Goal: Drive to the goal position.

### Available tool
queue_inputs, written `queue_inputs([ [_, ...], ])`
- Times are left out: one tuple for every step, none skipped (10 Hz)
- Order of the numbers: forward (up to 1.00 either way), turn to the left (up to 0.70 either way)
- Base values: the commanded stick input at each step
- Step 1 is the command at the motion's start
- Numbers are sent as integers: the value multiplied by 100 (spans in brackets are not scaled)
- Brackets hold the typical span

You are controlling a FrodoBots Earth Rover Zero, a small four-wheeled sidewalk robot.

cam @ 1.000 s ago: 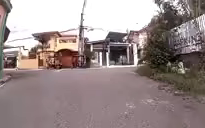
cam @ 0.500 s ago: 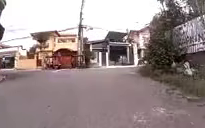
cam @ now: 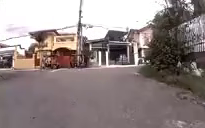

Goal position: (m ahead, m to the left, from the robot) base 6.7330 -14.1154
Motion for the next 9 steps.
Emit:
queue_inputs([
  [70, -24],
  [70, -7],
  [70, 0],
  [70, 0],
  [70, 0],
  [70, 0],
  [70, 0],
  [70, 0],
  [70, 0],
])
